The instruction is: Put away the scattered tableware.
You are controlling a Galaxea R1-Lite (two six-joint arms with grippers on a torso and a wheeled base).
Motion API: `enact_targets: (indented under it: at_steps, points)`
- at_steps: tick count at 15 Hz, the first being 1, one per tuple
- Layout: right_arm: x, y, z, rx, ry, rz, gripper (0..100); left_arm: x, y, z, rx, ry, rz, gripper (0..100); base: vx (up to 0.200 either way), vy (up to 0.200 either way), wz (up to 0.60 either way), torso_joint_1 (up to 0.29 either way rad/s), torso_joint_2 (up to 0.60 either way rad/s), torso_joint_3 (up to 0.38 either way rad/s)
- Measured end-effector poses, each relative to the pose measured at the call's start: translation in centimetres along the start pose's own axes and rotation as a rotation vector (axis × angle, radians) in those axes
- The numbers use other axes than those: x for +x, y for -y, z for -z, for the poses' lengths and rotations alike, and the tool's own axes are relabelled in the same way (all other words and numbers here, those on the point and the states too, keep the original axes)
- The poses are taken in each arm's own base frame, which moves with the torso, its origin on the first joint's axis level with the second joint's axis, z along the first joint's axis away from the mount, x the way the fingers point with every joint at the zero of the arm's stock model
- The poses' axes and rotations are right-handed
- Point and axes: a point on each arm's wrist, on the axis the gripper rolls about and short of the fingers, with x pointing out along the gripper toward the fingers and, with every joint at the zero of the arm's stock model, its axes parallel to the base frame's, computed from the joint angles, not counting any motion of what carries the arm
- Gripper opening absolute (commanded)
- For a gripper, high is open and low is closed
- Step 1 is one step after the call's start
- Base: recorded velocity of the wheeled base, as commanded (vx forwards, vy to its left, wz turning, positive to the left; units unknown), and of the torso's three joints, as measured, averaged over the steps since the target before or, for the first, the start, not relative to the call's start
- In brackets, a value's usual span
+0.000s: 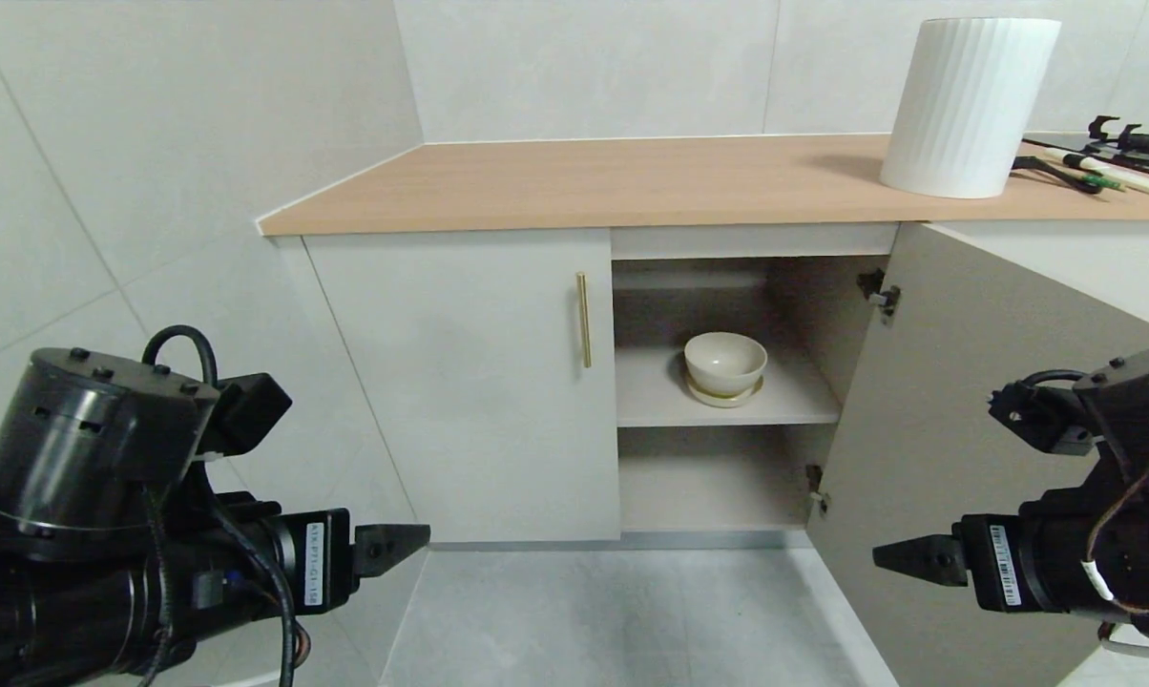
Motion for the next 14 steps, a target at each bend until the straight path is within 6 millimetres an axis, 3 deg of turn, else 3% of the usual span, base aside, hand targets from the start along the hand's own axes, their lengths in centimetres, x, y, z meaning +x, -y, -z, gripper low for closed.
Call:
enact_targets:
  at_steps: [12,14]
  points:
    - [-0.5,0.3,0.3,-0.026,-0.006,0.046,100,0.1,0.0,0.1,0.002,-0.003,-0.003,100,0.000,0.000,0.00,0.000,0.00,0.000]
    - [-1.4,0.7,0.8,-0.066,-0.049,0.072,100,0.1,0.0,0.1,0.003,0.000,-0.008,100,0.000,-0.200,0.00,0.000,0.00,0.002]
